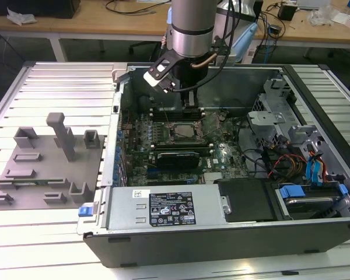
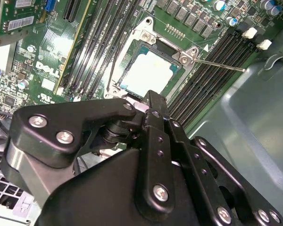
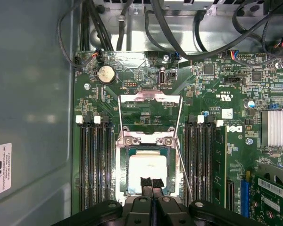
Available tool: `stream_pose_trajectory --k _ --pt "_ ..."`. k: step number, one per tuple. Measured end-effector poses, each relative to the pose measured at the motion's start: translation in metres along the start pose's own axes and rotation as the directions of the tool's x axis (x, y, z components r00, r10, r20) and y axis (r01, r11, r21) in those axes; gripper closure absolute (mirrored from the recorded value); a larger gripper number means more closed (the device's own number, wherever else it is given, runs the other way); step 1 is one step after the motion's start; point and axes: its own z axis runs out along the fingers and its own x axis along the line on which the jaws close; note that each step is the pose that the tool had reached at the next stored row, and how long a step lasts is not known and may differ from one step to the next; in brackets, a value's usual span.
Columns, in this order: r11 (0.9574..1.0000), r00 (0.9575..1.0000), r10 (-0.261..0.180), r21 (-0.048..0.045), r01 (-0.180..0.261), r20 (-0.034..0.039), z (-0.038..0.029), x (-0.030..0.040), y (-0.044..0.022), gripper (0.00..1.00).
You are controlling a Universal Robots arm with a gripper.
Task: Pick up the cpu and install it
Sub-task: 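Close the cpu cover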
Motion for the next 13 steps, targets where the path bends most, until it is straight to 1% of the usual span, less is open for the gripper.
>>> stream_pose_trajectory --k 9,12,13 --pt "1.0 1.0 0.0 0.0001 0.0 0.0002 -0.0006 0.0 0.0002 0.89" --pt "1.0 1.0 0.0 0.0 0.0 0.0001 -0.0108 0.0001 0.0006 0.89" --pt "1.0 1.0 0.0 0.0001 0.0 0.0001 -0.0133 0.0002 0.0007 0.89"
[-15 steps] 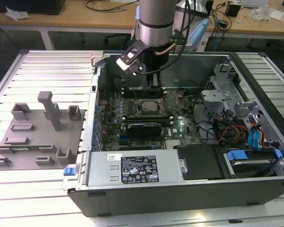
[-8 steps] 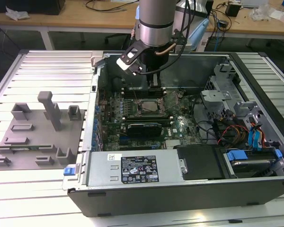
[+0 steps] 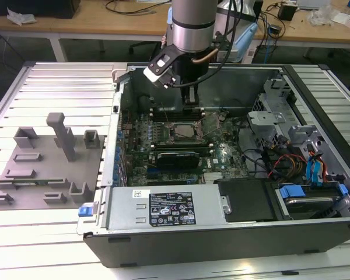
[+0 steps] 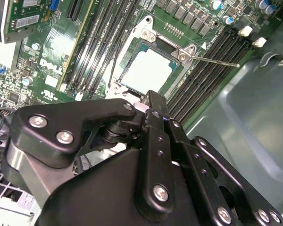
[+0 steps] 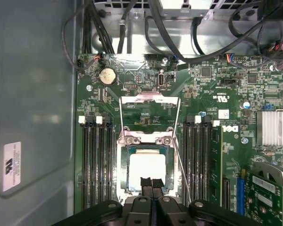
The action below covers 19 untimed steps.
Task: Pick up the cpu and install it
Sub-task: 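Close the cpu cover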
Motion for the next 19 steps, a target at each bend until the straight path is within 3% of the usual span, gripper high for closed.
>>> stream_pose_trajectory --k 1,2,3,5,17,19 --pt "1.0 1.0 0.0 -0.0001 0.0 -0.0001 -0.0018 0.0 0.0001 0.89" --pt "1.0 1.0 0.0 0.0001 0.0 0.0 -0.009 0.0001 0.0014 0.89" --pt "1.0 1.0 0.0 0.0 0.0 -0.0001 -0.0086 -0.0004 0.0083 0.89" --pt "1.0 1.0 0.0 0.0 0.0 -0.0002 -0.0083 -0.0011 0.0132 0.89" --pt "1.0 1.0 0.0 0.0001 0.0 -0.0001 -0.0076 -0.0035 0.0304 0.89" --pt "1.0 1.0 0.0 0.0 0.0 -0.0001 -0.0073 -0.0043 0.0378 0.89"
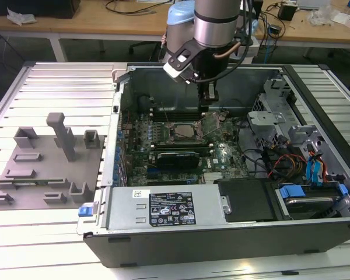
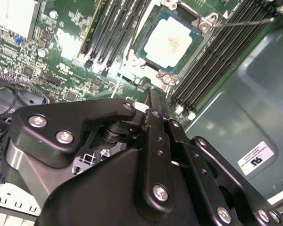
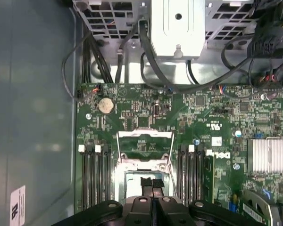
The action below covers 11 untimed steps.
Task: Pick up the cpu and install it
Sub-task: 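Close the cpu cover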
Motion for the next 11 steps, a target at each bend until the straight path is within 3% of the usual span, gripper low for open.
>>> stream_pose_trajectory --k 11 --pt "1.0 1.0 0.0 0.0 0.0 0.0 0.0011 -0.0028 0.0252 0.89"
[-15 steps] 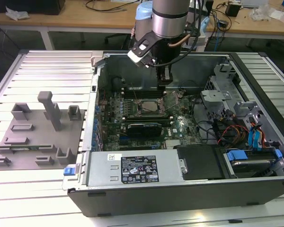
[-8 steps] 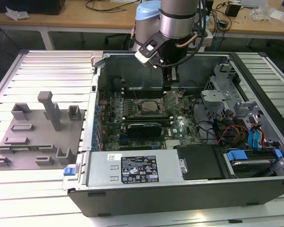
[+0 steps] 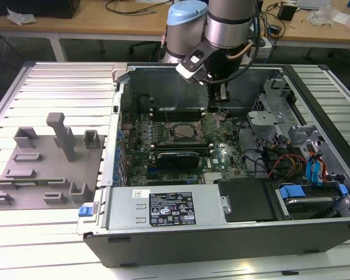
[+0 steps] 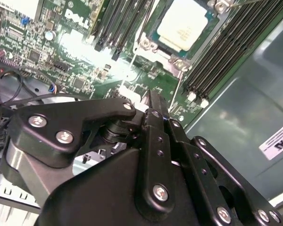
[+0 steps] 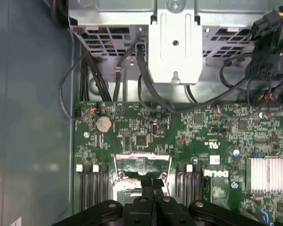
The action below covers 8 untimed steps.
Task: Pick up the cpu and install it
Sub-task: 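Close the cpu cover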
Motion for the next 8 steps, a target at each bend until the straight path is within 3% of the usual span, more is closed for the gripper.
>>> stream_pose_trajectory --k 8 --pt "1.0 1.0 0.0 0.0001 0.0 0.0 0.0006 -0.0013 0.0147 0.89"
